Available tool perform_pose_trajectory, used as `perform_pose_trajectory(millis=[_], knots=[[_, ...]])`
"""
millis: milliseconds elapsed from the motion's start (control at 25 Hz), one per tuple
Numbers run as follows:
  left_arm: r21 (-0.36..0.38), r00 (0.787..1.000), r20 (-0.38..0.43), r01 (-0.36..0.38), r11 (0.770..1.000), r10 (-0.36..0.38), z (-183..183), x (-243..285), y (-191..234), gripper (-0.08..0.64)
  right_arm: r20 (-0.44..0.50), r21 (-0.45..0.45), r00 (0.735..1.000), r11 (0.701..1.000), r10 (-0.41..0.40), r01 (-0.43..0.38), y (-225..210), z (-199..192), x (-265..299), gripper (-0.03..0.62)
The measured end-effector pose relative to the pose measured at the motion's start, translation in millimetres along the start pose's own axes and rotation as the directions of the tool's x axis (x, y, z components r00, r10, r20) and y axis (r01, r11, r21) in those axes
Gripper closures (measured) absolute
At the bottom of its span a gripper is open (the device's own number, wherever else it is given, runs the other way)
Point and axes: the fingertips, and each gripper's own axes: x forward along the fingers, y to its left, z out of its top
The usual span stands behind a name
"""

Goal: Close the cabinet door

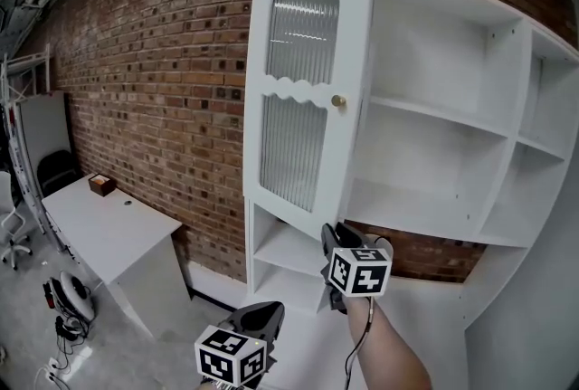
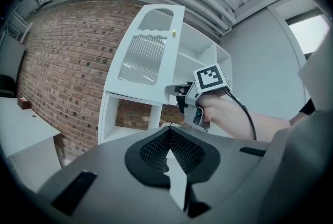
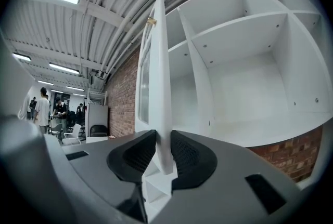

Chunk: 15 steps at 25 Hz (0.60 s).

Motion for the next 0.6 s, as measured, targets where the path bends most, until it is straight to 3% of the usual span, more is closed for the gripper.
perform_pose_trajectory(millis=[120, 240, 400, 600], knots=[[-0.001, 1.0, -0.002, -0.001, 1.0, 0.001, -0.6, 10.9, 0.5, 0.552, 0.01, -0.001, 1.0, 1.0, -0.011, 0.011, -10.3, 0.2, 4.0, 0.481], [0.003, 1.0, -0.003, 0.001, 1.0, -0.001, 1.1, 21.3, -0.8, 0.552, 0.016, -0.016, 0.999, 0.999, -0.035, 0.035, -23.5, -0.4, 7.5, 0.399], [0.013, 1.0, -0.006, 0.008, 1.0, -0.007, 2.9, 32.1, -5.3, 0.552, 0.006, -0.022, 0.998, 0.998, -0.062, 0.062, -39.6, -1.1, 11.5, 0.342], [0.023, 1.0, -0.011, 0.004, 1.0, -0.004, 5.2, 41.4, -4.0, 0.552, 0.006, -0.022, 0.997, 0.997, -0.071, 0.072, -51.7, 0.1, 18.2, 0.334]])
